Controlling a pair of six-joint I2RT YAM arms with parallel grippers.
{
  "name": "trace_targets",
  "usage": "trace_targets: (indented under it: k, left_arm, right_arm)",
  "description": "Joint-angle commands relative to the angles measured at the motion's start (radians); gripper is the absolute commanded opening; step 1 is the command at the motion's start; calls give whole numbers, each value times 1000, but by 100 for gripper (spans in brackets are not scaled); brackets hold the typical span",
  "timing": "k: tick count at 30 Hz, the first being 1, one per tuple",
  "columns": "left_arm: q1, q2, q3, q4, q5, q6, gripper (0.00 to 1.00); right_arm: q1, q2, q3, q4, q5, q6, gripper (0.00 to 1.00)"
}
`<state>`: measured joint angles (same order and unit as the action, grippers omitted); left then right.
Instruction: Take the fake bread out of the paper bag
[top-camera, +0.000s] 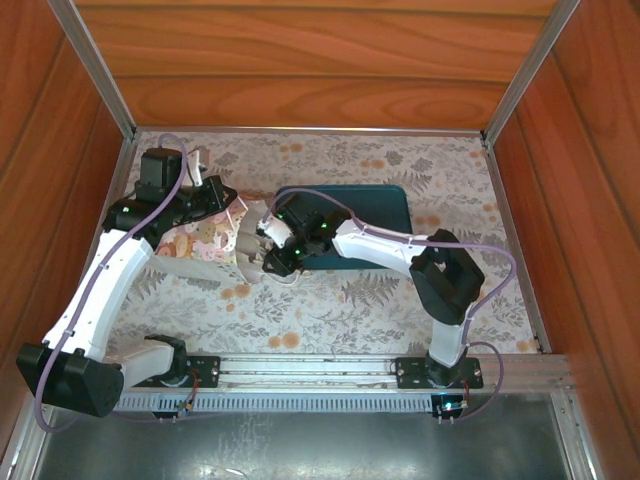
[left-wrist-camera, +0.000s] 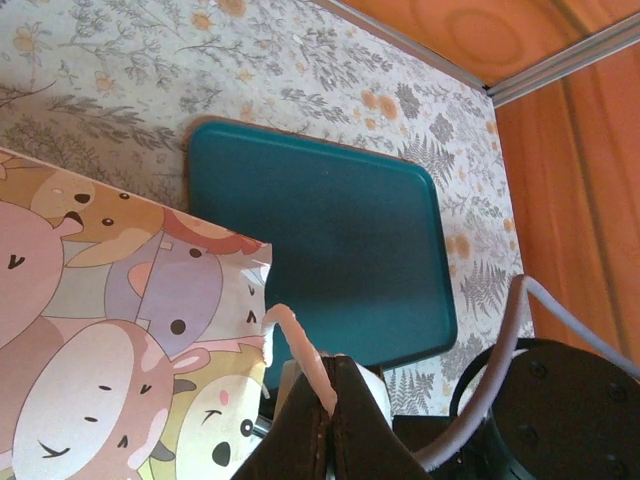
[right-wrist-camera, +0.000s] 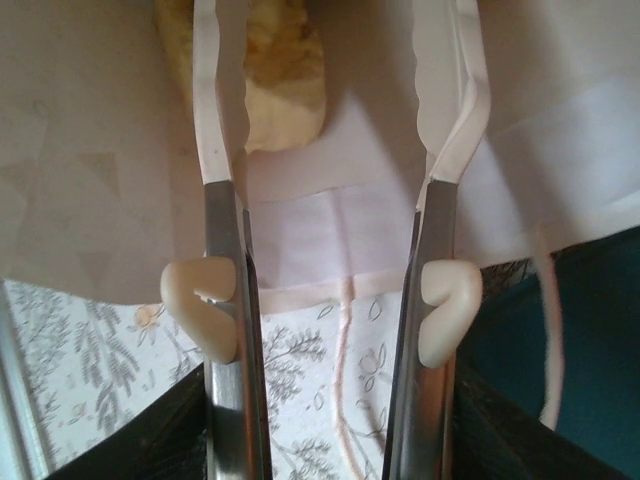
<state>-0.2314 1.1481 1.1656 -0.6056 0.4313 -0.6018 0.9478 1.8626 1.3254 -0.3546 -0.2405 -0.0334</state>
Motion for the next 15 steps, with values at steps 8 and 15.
trace_targets:
  k: [8,15]
  left_arm:
    - [31,2,21,-32,34,0,0]
    - [32,7,15,-33,51,0,0]
  right_arm:
    - [12,94,101,51,168,-21,60]
    - [24,121,110,78,170,-6,64]
